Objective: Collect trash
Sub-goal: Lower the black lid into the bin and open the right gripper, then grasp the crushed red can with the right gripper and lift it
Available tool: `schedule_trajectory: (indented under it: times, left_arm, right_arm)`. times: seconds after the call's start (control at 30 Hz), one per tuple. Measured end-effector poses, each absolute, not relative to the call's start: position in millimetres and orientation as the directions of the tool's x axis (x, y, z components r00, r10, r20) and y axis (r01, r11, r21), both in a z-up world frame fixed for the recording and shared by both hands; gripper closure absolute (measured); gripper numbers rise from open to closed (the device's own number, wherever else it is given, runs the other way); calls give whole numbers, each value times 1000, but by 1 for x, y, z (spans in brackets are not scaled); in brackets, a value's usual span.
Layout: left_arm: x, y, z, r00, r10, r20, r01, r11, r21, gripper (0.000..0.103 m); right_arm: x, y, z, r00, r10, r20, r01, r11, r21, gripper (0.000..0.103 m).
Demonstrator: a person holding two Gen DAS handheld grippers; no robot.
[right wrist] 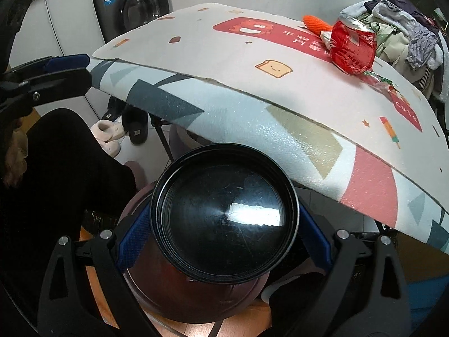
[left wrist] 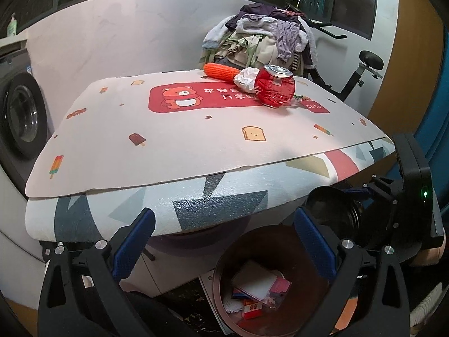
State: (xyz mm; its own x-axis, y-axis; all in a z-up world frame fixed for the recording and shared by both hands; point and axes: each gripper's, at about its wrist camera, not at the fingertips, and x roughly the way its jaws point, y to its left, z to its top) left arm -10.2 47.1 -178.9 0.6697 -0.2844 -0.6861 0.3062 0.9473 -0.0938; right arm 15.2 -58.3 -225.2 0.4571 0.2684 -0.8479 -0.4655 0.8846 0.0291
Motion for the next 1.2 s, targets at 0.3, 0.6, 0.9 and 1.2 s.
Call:
schedule_trajectory:
  times: [0.3, 0.6, 0.9, 1.2]
  left_arm:
    - [-10, 48, -179, 668, -282, -689, 307, 948, -90, 6]
    - [-8, 48, -180, 666, -278, -692, 301, 949, -91, 6]
    - [-7, 49, -182, 663, -274, -696, 299, 950, -89, 6]
    - [-7, 48, -181, 670, -264, -693, 292, 953, -80, 6]
  right_arm:
    - [13, -47, -232, 431, 238, -871, -496, 868, -8, 6]
    - [20, -59, -233, 432, 229, -872, -440, 898, 17, 6]
    - [19, -62, -232, 447, 213, -869, -421, 907, 6, 6]
    - [21, -64, -230, 467, 184, -865, -392, 920, -16, 6]
